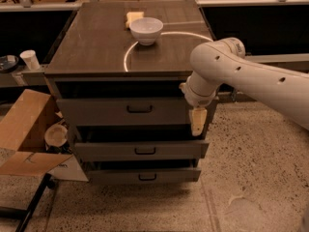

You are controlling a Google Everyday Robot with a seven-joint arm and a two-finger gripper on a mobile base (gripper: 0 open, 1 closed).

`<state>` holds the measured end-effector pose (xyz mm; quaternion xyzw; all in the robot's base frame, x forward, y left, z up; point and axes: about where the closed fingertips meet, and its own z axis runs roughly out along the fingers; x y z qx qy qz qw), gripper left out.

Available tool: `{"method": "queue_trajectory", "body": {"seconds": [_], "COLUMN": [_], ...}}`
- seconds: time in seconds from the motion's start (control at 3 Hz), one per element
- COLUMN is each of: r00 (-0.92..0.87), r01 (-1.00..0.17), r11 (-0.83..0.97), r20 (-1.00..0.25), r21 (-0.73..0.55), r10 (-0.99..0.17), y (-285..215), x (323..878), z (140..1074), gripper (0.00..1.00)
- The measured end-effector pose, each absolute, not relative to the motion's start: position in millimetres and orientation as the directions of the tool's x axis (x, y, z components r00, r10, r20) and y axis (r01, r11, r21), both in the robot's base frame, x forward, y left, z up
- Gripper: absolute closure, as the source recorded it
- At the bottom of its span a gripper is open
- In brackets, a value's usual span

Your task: Open top drawer

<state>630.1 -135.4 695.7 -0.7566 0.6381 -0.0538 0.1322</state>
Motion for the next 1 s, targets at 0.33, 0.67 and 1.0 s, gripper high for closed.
{"method": "queue_trajectory", "body": {"seconds": [0.33,0.67,1.0], "r00": [0.201,0.208,0.204], "r01": [-0.958,-0.970,-0.976], "r11": [-0.177,-0.189,-0.190], "r20": [-0.091,-0.118,-0.140], "r21": [-0.225,-0.152,-0.107], "r10": [-0.975,-0.971,-0.969], "y": [-118,-101,-94], "x": [649,651,641], "z": [684,663,652], "gripper": [0.00,0.17,0.40]}}
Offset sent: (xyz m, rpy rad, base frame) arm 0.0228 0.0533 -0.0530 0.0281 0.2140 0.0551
